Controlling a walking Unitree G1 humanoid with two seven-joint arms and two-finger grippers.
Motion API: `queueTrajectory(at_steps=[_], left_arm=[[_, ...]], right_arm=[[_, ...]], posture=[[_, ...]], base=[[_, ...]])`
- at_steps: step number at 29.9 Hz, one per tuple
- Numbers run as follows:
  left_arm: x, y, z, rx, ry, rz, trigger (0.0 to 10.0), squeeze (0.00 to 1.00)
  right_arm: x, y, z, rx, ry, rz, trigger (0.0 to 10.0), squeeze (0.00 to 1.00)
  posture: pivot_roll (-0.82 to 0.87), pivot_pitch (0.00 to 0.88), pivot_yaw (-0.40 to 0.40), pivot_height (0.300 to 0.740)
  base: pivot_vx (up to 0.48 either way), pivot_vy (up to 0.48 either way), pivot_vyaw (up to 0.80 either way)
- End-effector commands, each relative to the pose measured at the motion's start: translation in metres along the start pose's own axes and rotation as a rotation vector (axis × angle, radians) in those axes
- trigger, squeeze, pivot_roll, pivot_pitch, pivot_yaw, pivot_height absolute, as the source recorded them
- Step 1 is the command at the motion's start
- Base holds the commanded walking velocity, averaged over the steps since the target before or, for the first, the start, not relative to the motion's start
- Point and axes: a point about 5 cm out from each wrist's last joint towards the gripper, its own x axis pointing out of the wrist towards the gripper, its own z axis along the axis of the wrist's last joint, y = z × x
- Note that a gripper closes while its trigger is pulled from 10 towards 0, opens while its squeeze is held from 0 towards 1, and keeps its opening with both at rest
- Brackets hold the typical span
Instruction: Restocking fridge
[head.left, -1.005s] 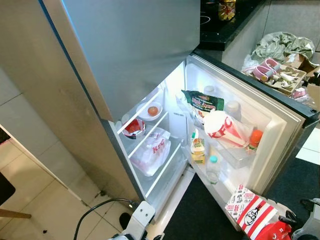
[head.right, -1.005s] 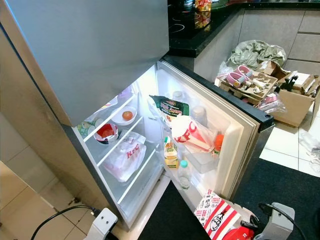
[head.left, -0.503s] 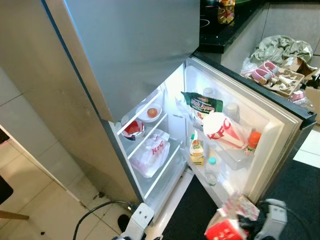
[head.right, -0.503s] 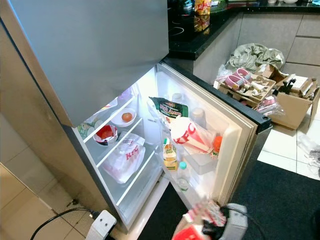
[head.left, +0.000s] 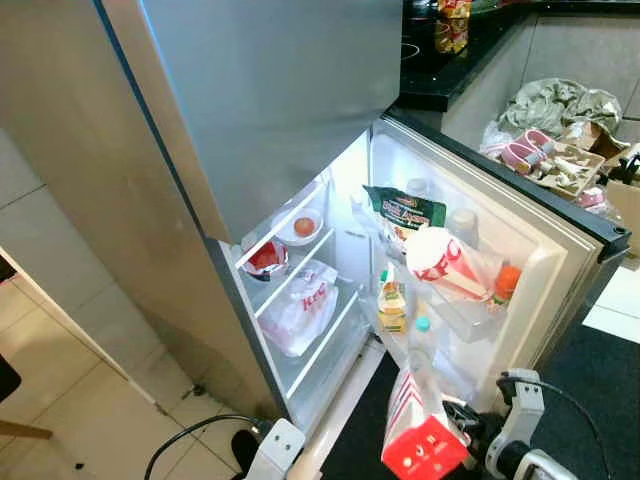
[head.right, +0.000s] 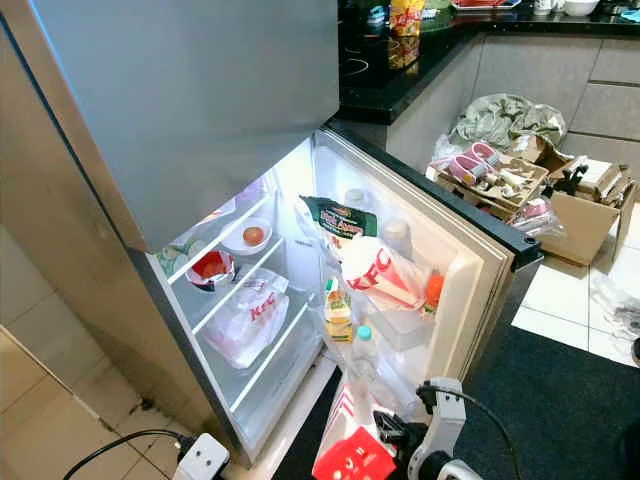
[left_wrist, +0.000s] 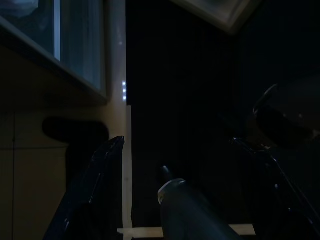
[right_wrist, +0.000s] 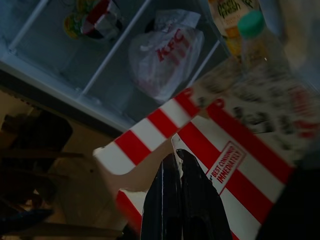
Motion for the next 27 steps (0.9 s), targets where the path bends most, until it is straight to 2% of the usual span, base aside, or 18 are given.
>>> queueTrajectory(at_steps=[1,9,17,20,23,25,27], left_arm=[[-0.001,-0.002,-0.006,-0.004,0.026,0.006,10.0,0.00],[-0.003,0.004,-0.010,-0.028,0.054,0.058,10.0,0.00],[0.001,0.014,0.013,-0.103,-0.047,0.041,10.0,0.00],[0.001,0.018,0.019,-0.099,-0.083,0.037,10.0,0.00],[0.001,0.020,0.041,-0.025,-0.205,0.012,10.0,0.00],[0.001,0.020,0.041,-0.025,-0.205,0.012,10.0,0.00],[0.001,0.011,0.059,0.143,-0.289,-0.087,10.0,0.00]], right_arm=[[0.003,0.005,0.000,0.004,0.005,0.011,10.0,0.00],[0.008,0.016,0.007,0.009,-0.008,0.065,10.0,0.00],[0.006,0.024,0.012,-0.017,0.041,0.160,10.0,0.00],[0.006,0.024,0.013,-0.026,0.043,0.160,10.0,0.00],[0.008,0.025,0.017,-0.037,0.035,0.149,10.0,0.00],[0.008,0.025,0.017,-0.037,0.035,0.149,10.0,0.00],[0.011,0.026,0.021,-0.034,0.020,0.128,10.0,0.00]], posture=[[-0.11,0.031,0.063,0.740],[-0.11,0.037,0.059,0.740],[-0.10,0.047,0.060,0.740],[-0.10,0.051,0.060,0.740],[-0.10,0.061,0.056,0.740],[-0.10,0.061,0.056,0.740],[-0.10,0.070,0.051,0.740]], base=[[0.000,0.000,0.00],[0.000,0.000,0.00],[0.000,0.000,0.00],[0.000,0.000,0.00],[0.000,0.000,0.00],[0.000,0.000,0.00],[0.000,0.000,0.00]])
